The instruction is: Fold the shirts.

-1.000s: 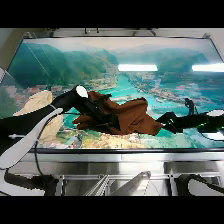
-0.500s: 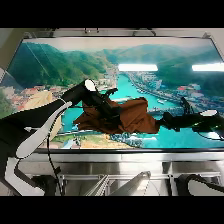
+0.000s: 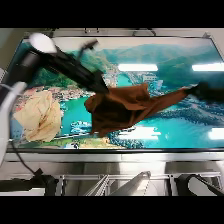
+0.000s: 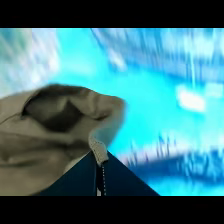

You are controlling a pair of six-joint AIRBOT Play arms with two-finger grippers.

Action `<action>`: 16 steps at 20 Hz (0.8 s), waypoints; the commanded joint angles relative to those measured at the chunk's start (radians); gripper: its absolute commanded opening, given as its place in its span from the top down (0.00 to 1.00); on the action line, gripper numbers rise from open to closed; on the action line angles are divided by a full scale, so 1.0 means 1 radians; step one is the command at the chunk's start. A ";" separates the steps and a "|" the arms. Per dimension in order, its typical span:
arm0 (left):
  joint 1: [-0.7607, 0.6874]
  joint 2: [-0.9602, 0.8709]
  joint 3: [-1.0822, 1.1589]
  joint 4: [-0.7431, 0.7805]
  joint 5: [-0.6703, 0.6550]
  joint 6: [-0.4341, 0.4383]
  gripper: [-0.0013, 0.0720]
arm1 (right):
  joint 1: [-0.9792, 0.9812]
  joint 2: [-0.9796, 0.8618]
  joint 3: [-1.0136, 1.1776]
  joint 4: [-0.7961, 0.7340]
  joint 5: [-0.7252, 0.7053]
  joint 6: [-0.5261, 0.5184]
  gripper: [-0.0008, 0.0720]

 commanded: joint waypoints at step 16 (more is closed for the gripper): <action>0.876 0.588 -0.333 -0.230 -0.008 0.227 0.94 | -0.146 0.489 0.379 -0.082 -0.173 -0.043 0.96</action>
